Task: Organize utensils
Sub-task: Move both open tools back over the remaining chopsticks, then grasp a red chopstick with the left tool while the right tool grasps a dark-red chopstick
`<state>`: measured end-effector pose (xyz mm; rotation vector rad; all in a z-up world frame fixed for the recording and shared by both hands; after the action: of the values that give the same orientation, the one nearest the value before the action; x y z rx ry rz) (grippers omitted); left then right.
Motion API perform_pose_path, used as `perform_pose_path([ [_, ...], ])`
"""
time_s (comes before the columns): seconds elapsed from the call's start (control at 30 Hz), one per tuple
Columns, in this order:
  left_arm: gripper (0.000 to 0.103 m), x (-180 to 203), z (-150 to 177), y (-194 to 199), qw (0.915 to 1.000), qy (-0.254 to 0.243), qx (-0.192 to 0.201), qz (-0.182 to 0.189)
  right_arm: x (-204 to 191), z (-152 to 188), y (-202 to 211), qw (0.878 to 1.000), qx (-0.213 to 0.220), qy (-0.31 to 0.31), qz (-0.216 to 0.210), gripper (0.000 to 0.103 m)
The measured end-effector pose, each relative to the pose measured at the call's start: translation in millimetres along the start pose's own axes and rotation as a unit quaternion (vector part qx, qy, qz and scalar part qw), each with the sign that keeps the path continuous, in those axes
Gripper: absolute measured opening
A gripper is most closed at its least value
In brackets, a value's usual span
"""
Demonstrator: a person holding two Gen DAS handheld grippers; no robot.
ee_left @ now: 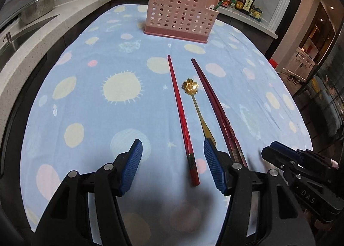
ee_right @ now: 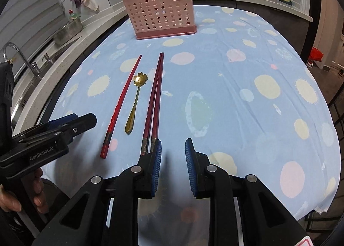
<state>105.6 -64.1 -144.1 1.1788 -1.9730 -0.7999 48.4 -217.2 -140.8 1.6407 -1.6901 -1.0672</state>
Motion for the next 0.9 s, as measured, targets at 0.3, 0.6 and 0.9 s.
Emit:
perform_pose_path([
  [0.3,0.056,5.2,13.2,-13.9,0.9997,-0.013,-0.020,-0.008,-8.2,7.0,-15.5,1.000,-0.022,0.008,-0.007,0.023],
  [0.6,0.056,5.3,16.8,-19.6,0.9996,-0.013,-0.025,-0.010,-15.0,4.7,-24.8,0.999,-0.022,0.024,-0.003,0.023],
  [0.9,0.056,4.7,17.7,-19.5,0.9998,-0.008,-0.019,-0.006,-10.9,5.4,-29.7,1.000,-0.024,0.015,0.001,0.020],
])
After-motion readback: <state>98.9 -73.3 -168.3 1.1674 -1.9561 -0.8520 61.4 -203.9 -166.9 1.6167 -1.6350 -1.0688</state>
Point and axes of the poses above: each gripper's, at about its wrist camera, not at the fingertips, and y roughly against the way its jaws point, x to its right, z to its underside, the point moved 6 cm from there along -y, roughly the way its jaws point, and after that the axes turned 5 degrees about z, right-handed, at the moved point
